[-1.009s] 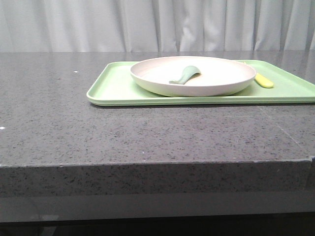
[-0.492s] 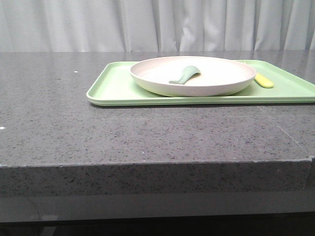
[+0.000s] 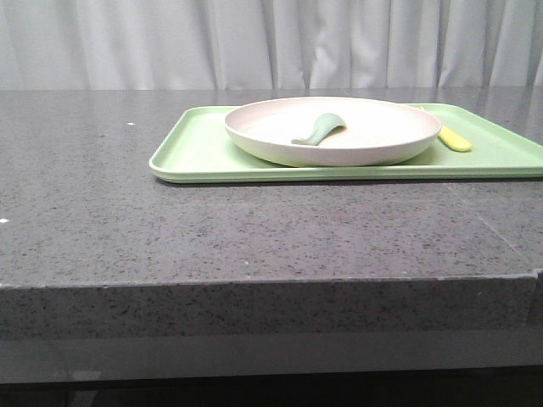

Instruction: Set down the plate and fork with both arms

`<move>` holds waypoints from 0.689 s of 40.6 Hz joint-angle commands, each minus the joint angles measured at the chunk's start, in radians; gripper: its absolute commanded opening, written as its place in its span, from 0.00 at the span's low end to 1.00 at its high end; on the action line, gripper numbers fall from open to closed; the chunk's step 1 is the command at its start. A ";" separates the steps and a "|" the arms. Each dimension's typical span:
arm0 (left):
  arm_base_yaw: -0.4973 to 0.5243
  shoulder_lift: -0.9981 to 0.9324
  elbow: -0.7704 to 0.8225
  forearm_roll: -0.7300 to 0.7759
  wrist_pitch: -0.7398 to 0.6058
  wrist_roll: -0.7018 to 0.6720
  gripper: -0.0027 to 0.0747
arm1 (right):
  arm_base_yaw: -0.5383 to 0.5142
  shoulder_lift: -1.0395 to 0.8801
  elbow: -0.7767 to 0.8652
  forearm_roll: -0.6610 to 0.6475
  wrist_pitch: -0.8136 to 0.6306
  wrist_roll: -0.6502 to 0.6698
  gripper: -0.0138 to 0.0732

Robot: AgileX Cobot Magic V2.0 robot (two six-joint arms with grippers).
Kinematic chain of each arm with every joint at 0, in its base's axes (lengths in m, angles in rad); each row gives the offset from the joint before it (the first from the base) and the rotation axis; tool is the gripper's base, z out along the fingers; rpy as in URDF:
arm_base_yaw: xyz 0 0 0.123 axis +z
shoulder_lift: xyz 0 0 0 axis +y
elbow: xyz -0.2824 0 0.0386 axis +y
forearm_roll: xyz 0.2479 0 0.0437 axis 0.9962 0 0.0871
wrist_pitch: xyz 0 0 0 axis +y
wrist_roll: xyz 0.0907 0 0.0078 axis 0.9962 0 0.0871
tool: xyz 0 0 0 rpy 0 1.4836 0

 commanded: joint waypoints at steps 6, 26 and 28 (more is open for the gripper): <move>0.000 -0.021 0.003 -0.001 -0.077 -0.008 0.01 | -0.005 0.006 0.002 -0.031 -0.115 -0.006 0.09; 0.000 -0.021 0.003 -0.001 -0.077 -0.008 0.01 | -0.006 -0.207 0.362 0.013 -0.201 -0.007 0.09; 0.000 -0.021 0.003 -0.001 -0.077 -0.008 0.01 | -0.006 -0.228 0.388 0.024 -0.220 -0.007 0.09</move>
